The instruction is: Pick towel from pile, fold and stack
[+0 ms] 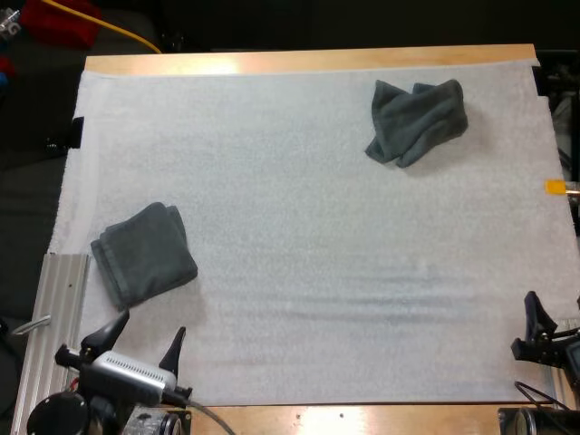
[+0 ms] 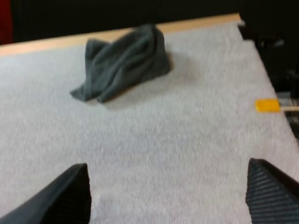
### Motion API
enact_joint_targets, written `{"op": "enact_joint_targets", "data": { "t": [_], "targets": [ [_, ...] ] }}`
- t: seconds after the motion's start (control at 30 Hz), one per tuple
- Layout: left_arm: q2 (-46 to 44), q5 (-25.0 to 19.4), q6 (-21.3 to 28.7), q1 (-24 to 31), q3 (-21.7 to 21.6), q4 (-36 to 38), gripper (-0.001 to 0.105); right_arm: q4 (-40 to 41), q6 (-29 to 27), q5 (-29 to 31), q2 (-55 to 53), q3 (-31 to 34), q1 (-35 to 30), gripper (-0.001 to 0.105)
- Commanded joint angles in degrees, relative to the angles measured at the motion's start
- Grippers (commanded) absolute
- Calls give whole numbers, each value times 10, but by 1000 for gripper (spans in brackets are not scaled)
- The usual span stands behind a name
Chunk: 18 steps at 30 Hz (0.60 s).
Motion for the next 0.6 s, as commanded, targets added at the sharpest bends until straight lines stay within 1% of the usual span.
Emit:
{"op": "enact_joint_targets", "data": {
  "t": [0.0, 0.23, 0.37, 0.57],
  "targets": [
    [-80, -1, 0, -1, 6, -10, 69, -8, -1, -4, -26, 2, 0, 67],
    [-79, -1, 0, -1, 43, -12, 69, 11, -1, 0, -26, 17, 0, 67],
    [-79, 0, 0, -1, 52, -32, 69, 18, -1, 1, -26, 33, 0, 67],
    [-79, 0, 0, -1, 53, -34, 69, 25, 0, 1, -26, 65, 0, 67]
  ]
}}
